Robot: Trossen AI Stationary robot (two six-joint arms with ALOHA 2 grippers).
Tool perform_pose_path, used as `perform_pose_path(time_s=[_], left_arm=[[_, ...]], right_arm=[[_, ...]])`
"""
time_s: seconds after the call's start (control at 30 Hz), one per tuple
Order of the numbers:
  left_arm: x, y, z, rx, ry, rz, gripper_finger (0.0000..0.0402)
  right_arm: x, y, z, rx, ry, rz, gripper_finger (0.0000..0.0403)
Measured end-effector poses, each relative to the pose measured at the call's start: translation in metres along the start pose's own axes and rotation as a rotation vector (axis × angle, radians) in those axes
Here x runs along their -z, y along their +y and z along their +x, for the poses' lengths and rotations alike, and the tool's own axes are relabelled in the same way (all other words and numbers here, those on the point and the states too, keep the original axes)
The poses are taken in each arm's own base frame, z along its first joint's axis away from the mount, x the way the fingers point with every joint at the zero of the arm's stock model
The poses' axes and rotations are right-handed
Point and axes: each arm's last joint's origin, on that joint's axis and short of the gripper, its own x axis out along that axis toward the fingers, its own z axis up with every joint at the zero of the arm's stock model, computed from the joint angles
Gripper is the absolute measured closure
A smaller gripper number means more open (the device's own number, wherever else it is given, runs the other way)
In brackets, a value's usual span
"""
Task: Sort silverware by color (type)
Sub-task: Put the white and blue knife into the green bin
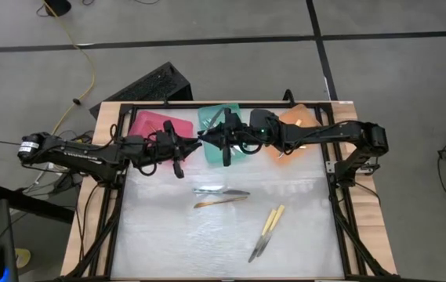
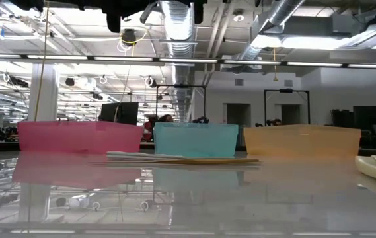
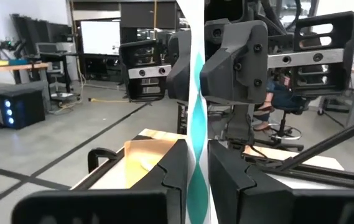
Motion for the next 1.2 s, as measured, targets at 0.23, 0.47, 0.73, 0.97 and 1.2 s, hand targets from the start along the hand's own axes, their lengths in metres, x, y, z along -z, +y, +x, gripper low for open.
perform_pose_path(time_s=[0.23, 0.47, 0.73, 0.97, 1.2], left_arm=[[0.008, 0.004, -0.001, -0.128, 0.070, -0.118, 0.0336], [0.019, 0.007, -0.003, -0.235, 0.165, -0.159, 0.0288], [0.030, 0.011, -0.006, -0.332, 0.243, -0.186, 0.0276], [0.029, 0.014, -0.006, -0.350, 0.231, -0.220, 0.0276], [0.022, 0.017, -0.004, -0.354, 0.168, -0.260, 0.0276]], right_arm=[[0.003, -0.008, 0.000, 0.105, 0.012, 0.010, 0.0379], [0.008, -0.034, -0.004, 0.220, 0.093, 0.109, 0.0379], [0.029, -0.058, -0.015, 0.401, 0.319, 0.152, 0.0379], [0.060, -0.080, -0.019, 0.518, 0.513, 0.270, 0.0379], [0.084, -0.097, -0.011, 0.550, 0.563, 0.386, 0.0379]])
